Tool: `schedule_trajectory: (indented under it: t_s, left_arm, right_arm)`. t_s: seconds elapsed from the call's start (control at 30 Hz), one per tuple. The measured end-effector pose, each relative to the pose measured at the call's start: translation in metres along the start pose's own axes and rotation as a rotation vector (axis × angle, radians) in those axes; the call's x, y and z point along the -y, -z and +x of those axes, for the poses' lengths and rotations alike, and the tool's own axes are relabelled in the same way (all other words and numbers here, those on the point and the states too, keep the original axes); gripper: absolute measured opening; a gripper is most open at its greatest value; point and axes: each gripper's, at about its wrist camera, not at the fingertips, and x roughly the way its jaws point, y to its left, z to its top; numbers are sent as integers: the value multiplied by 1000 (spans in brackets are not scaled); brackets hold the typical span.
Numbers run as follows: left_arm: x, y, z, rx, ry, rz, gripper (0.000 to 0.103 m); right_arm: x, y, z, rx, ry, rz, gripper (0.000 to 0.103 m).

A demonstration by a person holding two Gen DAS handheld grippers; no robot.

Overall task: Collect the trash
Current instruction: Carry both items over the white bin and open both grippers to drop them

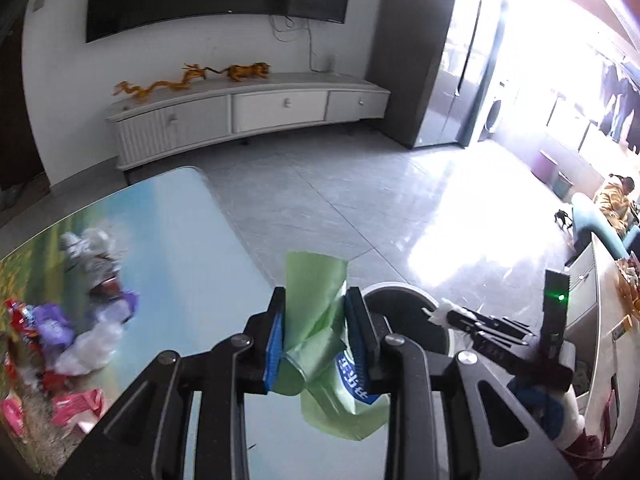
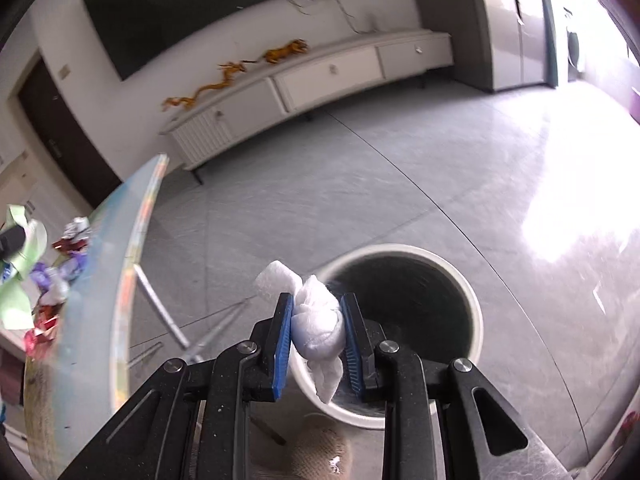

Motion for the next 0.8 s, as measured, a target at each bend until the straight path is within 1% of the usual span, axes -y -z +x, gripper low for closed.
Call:
schedule_trajectory:
  t_s: [0.1,0.2,0.23,0.27,0.3,0.37,0.4,0.47,0.57,0.7,0.8]
  left_arm:
    - [40,-14,41,-38,46,40,30]
    - [66,-20,76,-77,75,52,35]
    - [74,-21,86,-89,83,54,41]
    - [80,-23,99,-105,95,52,44]
    - [82,-24,107,-115,106,48,51]
    - [87,-26,124,-135,131,38,55]
    - [89,-28,129,-145,143,36,56]
    - [91,-31,138,-163,170,26,57]
    - [92,-38,144,-165,178,22,57]
    - [85,-42,135,-150,187,15,57]
    - [77,-45,121,-124,171,8,57]
  right_arm:
    - [24,-2,9,-23,21,34,25]
    - [35,-2,19,-42,38,53,27]
    - [42,-4,21,-49,44,57,28]
    - [49,-6,24,-54,53,63,30]
    - [53,-5,26,-57,68,71,33]
    - [61,-5,27,-60,98,85,45]
    - [68,-6,28,-59,108,93,47]
    - [76,-6,26,-60,130,104,51]
    - [85,-5,25,-61,147,104,52]
    - [90,-7,18,-46,158,109,53]
    - [89,-13,11,-27,151,113,53]
